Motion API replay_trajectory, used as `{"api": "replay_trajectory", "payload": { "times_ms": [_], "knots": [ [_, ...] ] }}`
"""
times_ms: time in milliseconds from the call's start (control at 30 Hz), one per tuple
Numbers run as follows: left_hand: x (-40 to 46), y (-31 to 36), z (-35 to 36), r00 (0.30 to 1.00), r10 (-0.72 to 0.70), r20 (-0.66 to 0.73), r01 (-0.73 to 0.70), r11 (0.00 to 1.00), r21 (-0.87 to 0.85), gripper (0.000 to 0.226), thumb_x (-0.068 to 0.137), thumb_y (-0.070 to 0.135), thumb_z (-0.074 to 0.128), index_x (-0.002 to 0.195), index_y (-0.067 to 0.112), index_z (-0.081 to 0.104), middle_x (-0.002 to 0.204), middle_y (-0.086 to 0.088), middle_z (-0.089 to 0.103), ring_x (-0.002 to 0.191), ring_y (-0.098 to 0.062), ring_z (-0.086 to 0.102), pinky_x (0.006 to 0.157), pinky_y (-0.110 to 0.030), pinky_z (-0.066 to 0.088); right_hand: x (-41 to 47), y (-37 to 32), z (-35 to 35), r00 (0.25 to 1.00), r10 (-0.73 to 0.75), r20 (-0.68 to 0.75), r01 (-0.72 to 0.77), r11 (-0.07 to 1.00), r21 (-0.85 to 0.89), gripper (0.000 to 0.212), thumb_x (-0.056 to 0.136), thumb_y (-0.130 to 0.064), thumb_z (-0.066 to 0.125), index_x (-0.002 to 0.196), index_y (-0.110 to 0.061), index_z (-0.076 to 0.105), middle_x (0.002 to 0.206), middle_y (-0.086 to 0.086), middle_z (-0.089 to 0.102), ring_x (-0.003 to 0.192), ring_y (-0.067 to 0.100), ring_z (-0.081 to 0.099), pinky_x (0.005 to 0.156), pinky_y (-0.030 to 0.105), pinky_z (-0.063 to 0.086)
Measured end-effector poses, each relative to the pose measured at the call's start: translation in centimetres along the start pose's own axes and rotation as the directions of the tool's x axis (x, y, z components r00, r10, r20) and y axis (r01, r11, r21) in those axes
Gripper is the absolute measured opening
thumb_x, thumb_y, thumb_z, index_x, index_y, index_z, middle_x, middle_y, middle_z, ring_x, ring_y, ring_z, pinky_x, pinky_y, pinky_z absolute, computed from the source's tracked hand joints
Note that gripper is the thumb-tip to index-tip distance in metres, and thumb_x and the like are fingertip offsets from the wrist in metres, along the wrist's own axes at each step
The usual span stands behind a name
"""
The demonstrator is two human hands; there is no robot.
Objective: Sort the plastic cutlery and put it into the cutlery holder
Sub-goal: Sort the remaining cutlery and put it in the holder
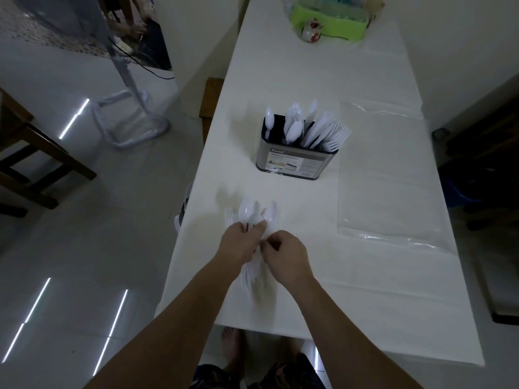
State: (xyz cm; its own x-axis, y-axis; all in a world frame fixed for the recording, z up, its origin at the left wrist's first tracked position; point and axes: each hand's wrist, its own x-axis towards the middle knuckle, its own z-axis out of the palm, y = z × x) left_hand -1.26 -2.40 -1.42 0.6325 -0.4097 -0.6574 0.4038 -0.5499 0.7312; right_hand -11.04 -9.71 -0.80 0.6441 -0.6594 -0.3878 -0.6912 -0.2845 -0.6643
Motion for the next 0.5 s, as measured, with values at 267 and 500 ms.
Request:
{"api": "replay_trajectory", "payload": {
  "times_ms": [267, 500],
  "knots": [
    [-0.3, -0.5, -1.4, 0.997, 0.059, 0.053, -0.062, 0.997, 0.054, 0.028, 0.089, 0.03, 0.066, 0.073, 0.006, 0.065, 0.058, -0.004, 0.059, 0.053, -0.018, 0.053, 0.057, -0.031, 0.046, -0.1, 0.5, 1.3, 0.999, 0.01, 0.049, -0.019, 0.984, 0.177, 0.021, 0.093, -0.027, 0.056, 0.081, -0.018, 0.071, 0.076, -0.001, 0.072, 0.069, 0.017, 0.068, 0.071, 0.036, 0.057],
    [0.2, -1.2, -2.5, 0.992, -0.051, -0.119, 0.042, 0.996, -0.08, 0.025, 0.095, 0.029, 0.056, 0.088, 0.009, 0.068, 0.077, -0.002, 0.073, 0.064, -0.02, 0.057, 0.063, -0.032, 0.046, -0.4, 2.4, 1.9, 0.963, 0.259, -0.075, -0.265, 0.961, -0.083, 0.03, 0.091, -0.05, 0.054, 0.092, -0.02, 0.059, 0.079, -0.007, 0.063, 0.067, 0.008, 0.057, 0.05, 0.022, 0.039]
  ]
}}
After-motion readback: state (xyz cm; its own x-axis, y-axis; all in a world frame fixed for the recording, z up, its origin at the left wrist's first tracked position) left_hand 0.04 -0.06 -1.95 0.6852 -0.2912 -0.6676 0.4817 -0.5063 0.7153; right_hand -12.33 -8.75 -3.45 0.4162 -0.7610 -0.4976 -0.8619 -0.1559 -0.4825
